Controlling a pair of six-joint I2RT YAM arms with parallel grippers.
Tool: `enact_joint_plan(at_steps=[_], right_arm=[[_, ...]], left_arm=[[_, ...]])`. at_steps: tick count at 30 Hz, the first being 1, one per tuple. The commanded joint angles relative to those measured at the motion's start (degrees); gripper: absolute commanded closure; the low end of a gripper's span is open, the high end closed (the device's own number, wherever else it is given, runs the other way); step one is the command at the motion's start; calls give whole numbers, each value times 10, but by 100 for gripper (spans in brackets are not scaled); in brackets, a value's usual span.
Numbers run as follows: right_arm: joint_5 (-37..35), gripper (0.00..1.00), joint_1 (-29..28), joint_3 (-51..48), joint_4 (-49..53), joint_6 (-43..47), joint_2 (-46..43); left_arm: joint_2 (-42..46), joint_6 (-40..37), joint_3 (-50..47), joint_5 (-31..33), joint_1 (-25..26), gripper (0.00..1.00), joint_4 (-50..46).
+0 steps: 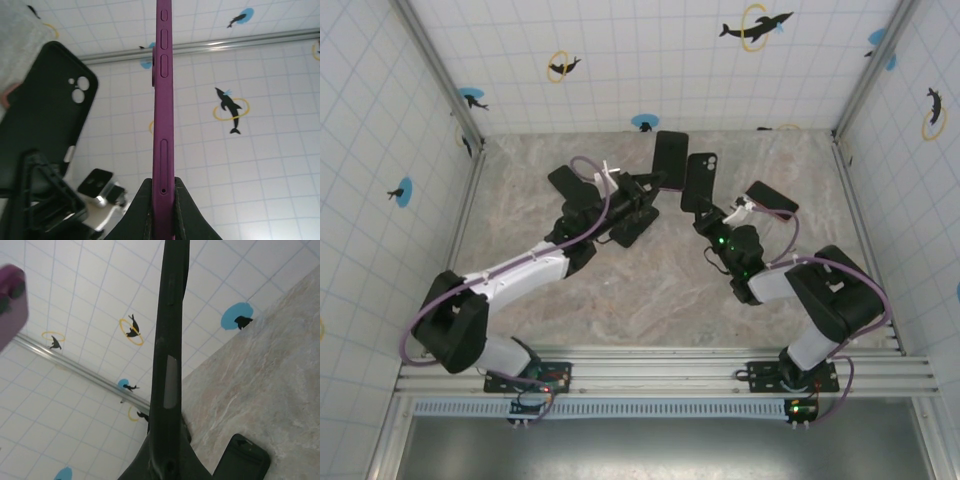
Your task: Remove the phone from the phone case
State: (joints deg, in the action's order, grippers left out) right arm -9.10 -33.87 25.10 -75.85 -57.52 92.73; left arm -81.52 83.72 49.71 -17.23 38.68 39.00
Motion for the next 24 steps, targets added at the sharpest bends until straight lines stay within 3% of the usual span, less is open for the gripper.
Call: enact_joint_plan(at_steps=[1, 7, 14, 24], right_arm=[[39, 100, 2, 13, 10, -23, -16], [52, 100, -27, 26, 18, -70, -3], [50, 100, -78, 67, 50, -83, 18], [43, 100, -129, 140, 137, -93, 51]], left_arm=[[47, -50, -22, -61, -32, 100, -58], [119, -95, -98, -104, -101, 100, -135], [164, -135, -201, -197, -243, 100, -160], [121, -225, -275, -311, -422, 100, -166]])
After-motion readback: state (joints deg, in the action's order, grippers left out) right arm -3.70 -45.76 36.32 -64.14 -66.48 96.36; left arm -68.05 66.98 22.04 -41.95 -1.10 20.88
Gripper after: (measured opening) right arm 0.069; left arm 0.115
